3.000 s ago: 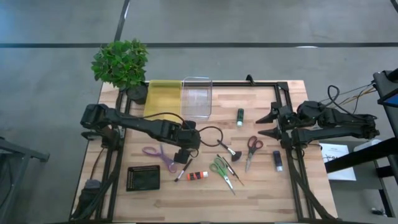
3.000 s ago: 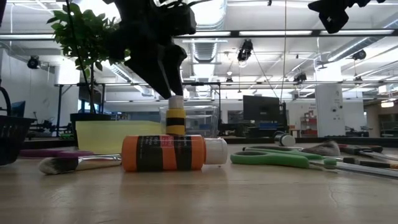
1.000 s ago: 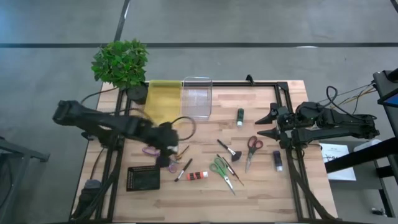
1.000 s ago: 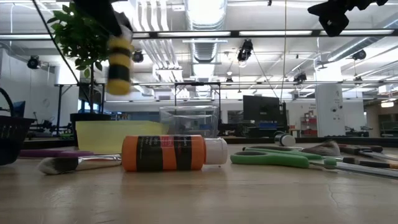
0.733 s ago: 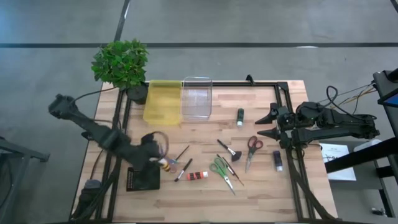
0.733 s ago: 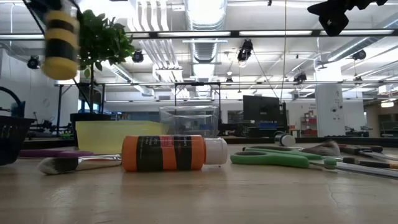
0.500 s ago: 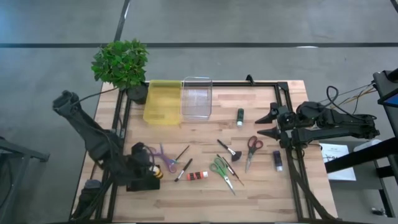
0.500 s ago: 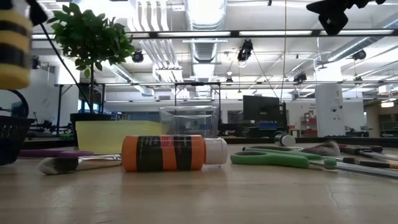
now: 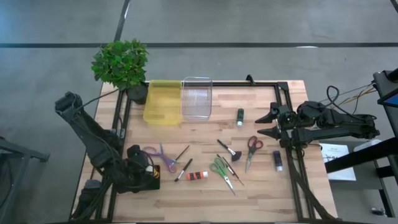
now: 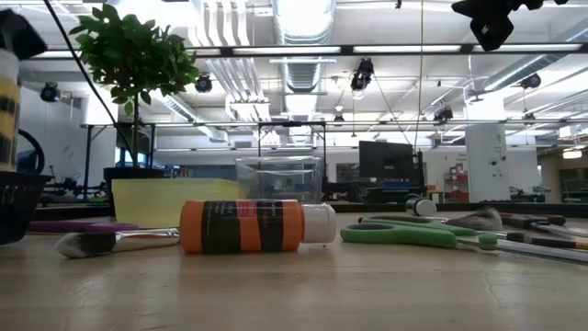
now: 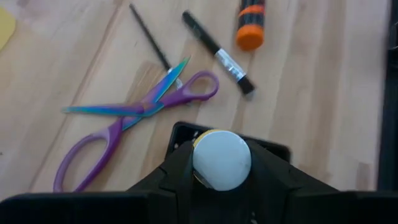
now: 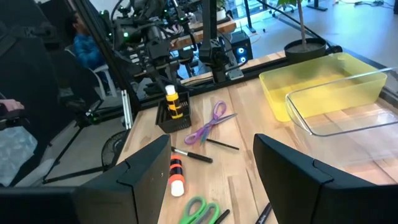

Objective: Pick & Place Paint Supplies
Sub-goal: Put the yellow paint bottle into the black bin, then put the orange paint bottle into the black bin

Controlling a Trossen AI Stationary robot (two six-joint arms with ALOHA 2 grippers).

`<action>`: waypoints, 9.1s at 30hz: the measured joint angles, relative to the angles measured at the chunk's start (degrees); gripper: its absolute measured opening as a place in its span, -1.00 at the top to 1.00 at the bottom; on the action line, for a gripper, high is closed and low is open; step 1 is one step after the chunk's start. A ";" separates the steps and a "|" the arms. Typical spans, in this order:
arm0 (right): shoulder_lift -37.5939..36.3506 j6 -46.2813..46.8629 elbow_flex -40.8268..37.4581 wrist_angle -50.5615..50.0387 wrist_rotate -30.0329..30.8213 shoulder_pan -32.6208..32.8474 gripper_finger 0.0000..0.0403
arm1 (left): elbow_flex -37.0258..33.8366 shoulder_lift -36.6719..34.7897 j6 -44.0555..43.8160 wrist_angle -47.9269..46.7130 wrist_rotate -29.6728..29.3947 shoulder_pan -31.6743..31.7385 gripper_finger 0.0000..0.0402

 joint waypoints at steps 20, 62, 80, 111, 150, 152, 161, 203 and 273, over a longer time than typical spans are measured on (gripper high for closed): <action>0.02 -0.61 0.00 -0.15 -0.21 -0.01 -0.13 | -2.27 6.89 -4.88 1.20 -0.59 -1.52 0.42; 0.75 -4.92 -0.32 0.04 -2.01 -0.02 -0.13 | -5.19 -9.09 16.37 8.47 -30.43 -1.61 -0.44; 19.71 -1.48 -5.15 19.68 -6.21 6.62 -0.13 | -5.49 -5.61 54.46 39.27 -16.12 16.29 -0.44; 16.46 -0.42 -3.54 16.46 1.90 15.75 -0.13 | 0.11 28.47 43.22 51.82 8.18 21.28 -0.44; 15.41 -0.20 -3.54 16.35 1.33 15.76 -0.13 | 0.55 35.25 37.14 52.84 10.44 21.30 -0.44; 15.43 -0.05 -3.58 16.33 1.33 15.76 -0.13 | 0.54 35.18 37.16 52.82 10.23 21.34 -0.44; 15.47 0.02 -3.76 16.26 1.33 15.76 -0.13 | 1.05 35.09 38.17 52.75 10.01 21.39 -0.44; 15.47 -0.02 -3.76 16.17 1.37 15.76 -0.13 | 22.74 44.80 50.56 39.91 13.87 28.10 -0.44; 15.41 0.00 -4.71 14.67 1.11 16.80 -0.13 | 32.67 48.73 49.59 36.67 15.55 28.83 0.42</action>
